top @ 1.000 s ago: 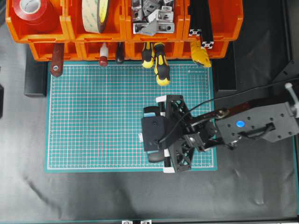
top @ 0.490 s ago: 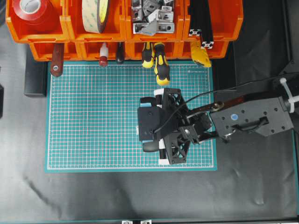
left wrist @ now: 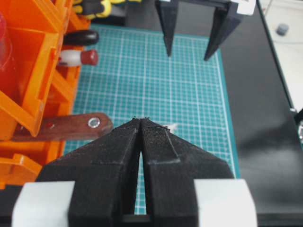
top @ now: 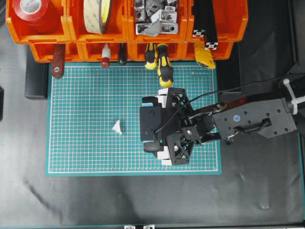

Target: Pick corner brachets from container rack with right arm.

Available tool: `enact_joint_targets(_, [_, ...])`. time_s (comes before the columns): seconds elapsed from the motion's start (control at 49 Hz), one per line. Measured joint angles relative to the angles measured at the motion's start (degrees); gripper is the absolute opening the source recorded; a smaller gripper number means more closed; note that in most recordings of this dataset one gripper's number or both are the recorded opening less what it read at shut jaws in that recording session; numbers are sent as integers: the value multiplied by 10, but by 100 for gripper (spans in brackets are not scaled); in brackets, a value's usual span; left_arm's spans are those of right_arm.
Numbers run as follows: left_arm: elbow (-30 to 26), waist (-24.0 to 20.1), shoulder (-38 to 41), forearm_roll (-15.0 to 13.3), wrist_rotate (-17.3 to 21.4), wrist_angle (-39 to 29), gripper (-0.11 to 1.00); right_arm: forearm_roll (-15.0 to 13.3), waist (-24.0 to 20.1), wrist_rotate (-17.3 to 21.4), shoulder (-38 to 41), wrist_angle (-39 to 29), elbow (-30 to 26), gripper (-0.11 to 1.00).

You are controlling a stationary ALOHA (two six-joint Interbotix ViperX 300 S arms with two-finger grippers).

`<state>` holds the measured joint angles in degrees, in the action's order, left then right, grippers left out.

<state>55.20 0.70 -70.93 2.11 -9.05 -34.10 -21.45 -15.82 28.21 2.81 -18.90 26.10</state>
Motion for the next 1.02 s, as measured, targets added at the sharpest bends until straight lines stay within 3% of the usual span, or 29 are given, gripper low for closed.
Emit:
enact_joint_targets(0.306, [0, -1, -3, -1, -2, -4, 0, 9, 0, 11, -10, -1, 0, 78])
enact_joint_targets(0.714, [0, -1, -23, 0, -4, -33, 0, 10, -2, 16, -161, 1, 79, 78])
enact_joint_targets(1.021, [0, -1, -23, 0, -4, -33, 0, 10, -1, 17, -179, 18, 96, 78])
